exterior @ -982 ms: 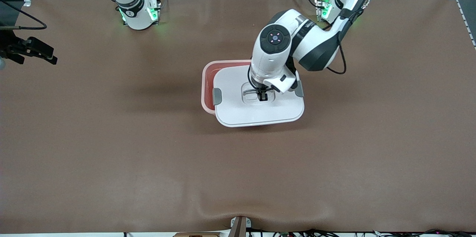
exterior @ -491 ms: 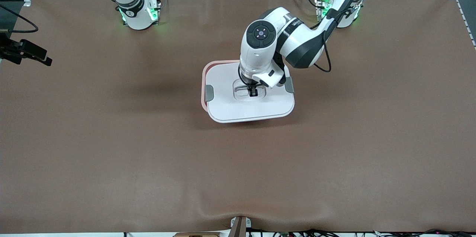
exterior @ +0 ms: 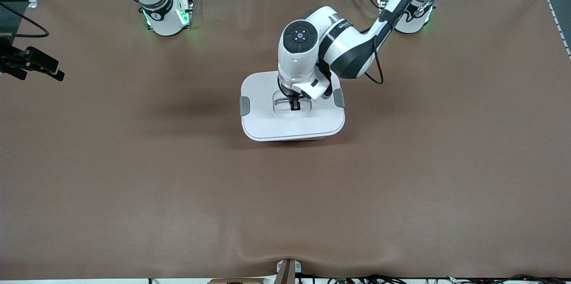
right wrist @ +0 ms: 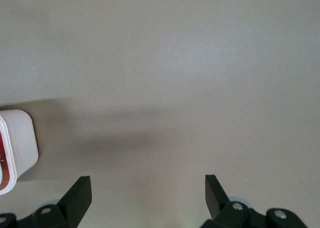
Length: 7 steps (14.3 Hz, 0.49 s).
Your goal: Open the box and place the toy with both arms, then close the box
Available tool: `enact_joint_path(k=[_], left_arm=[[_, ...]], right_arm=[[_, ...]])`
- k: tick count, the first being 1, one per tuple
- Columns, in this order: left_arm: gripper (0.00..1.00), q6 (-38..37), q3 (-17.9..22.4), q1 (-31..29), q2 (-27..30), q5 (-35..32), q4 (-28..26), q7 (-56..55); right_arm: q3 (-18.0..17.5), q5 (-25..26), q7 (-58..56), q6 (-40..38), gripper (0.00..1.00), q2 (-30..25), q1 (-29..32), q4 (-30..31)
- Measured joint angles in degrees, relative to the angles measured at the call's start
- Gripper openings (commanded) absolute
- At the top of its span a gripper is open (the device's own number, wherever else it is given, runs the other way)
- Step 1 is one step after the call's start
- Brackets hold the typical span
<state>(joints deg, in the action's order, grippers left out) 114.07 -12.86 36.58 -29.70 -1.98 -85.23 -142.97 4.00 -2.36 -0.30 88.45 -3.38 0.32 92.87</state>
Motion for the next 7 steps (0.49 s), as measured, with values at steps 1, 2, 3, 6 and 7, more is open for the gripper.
enact_joint_path(k=[1,2,3,6,7], left_arm=[[0.0,0.1,0.0,0.3,-0.1,-0.6,0.0,-0.1],[0.0,0.1,0.0,0.4,-0.1,-1.3,0.0,-0.2],[0.0,0.1,0.0,0.3,-0.1,-1.7,0.0,-0.2],[0.0,0.7,0.1,0.3,-0.5,-1.8,0.0,-0.2],[0.0,1.3,0.1,0.3,-0.6,-1.8,0.0,-0.4]], right_arm=[[-0.1,0.1,0.8,-0.2,1.0,0.0,0.0,0.0],[-0.2,0.2,2.0,-0.8,1.0,0.0,0.0,0.0],[-0.5,0.2,3.2,-1.6,1.0,0.0,0.0,0.0],[-2.0,0.3,7.0,-2.2,1.0,0.0,0.0,0.0],[-2.3,0.3,7.6,-2.3,1.0,0.0,0.0,0.0]])
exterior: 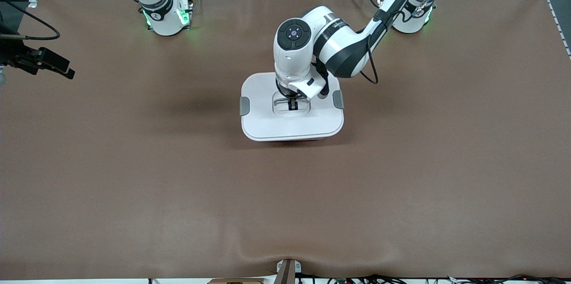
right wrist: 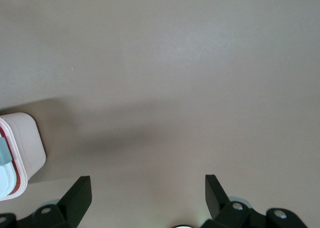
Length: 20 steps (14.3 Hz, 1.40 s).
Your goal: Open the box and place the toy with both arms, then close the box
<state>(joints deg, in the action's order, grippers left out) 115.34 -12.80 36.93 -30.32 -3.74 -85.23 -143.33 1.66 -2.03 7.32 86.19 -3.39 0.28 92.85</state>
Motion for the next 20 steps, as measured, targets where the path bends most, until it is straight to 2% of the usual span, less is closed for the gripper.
enact_joint_path(k=[20], left_arm=[[0.0,0.4,0.0,0.8,-1.4,0.0,-0.6,-1.1]], right_arm=[[0.0,0.6,0.4,0.0,1.0,0.0,0.0,0.0]])
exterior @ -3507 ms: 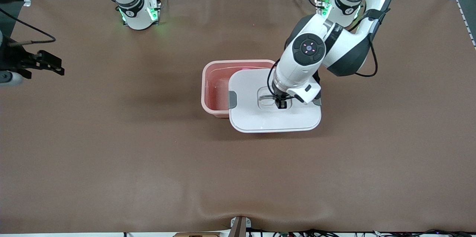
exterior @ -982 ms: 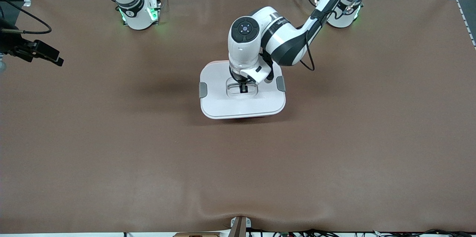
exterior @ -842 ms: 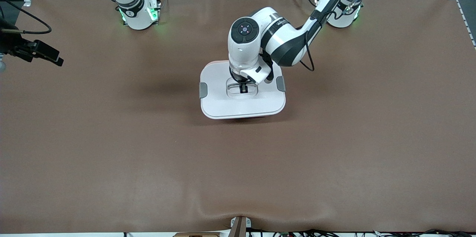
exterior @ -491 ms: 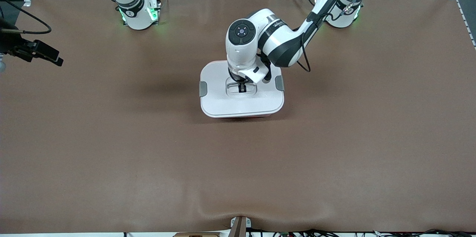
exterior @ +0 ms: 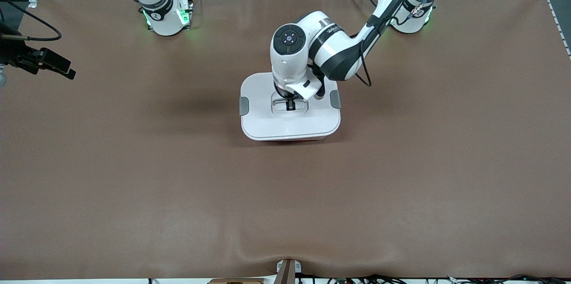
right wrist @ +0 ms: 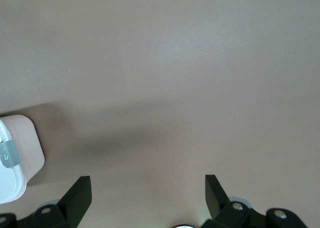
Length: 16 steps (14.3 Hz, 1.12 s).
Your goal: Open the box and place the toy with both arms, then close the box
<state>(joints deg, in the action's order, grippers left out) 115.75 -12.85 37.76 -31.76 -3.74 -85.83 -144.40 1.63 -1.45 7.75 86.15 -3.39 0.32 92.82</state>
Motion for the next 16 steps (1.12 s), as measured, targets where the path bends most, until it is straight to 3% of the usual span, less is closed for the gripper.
enact_joint_path(k=[16], left_arm=[[0.0,0.0,0.0,0.5,0.6,-0.4,-0.3,-2.5]], right_arm=[[-0.1,0.0,-0.9,1.1,1.0,0.0,-0.3,-0.2]])
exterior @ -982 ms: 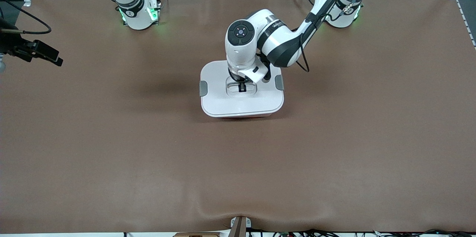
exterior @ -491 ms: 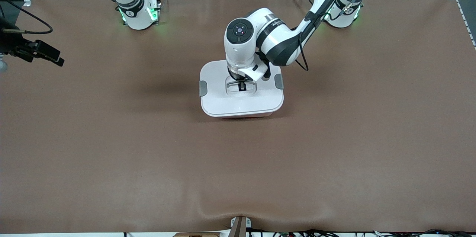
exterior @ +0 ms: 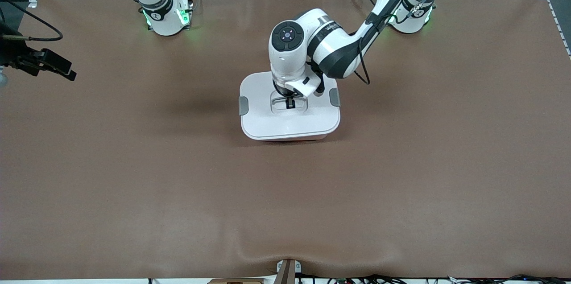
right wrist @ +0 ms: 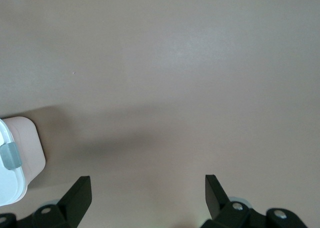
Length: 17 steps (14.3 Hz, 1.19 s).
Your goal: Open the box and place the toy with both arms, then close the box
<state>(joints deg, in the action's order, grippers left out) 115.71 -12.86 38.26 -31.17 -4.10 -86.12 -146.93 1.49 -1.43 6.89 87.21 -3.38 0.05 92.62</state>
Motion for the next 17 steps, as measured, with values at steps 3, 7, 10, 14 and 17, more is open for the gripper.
enact_joint_path(k=[3,7,10,14,17], left_arm=[[0.0,0.0,0.0,0.1,0.6,-0.7,0.0,0.0],[0.0,-0.2,0.0,0.4,1.1,-1.2,-0.3,0.0],[0.0,-0.2,-0.1,0.7,1.1,-1.2,-0.7,-0.1],[0.0,-0.1,-0.1,0.8,1.1,-1.9,-1.7,-0.2],[0.0,0.1,-0.2,0.8,1.1,-1.9,-2.2,-0.2]], right_arm=[[0.0,0.0,-1.3,0.3,1.0,0.0,0.0,-0.9],[-0.1,0.0,-4.0,0.4,1.0,0.2,0.0,-2.2],[-0.1,0.0,-6.1,0.4,1.0,0.6,-0.1,-2.3],[-0.1,0.0,-6.3,0.4,1.0,1.2,-0.1,-2.3],[0.1,0.0,-6.3,0.1,1.0,1.2,0.0,-2.3]])
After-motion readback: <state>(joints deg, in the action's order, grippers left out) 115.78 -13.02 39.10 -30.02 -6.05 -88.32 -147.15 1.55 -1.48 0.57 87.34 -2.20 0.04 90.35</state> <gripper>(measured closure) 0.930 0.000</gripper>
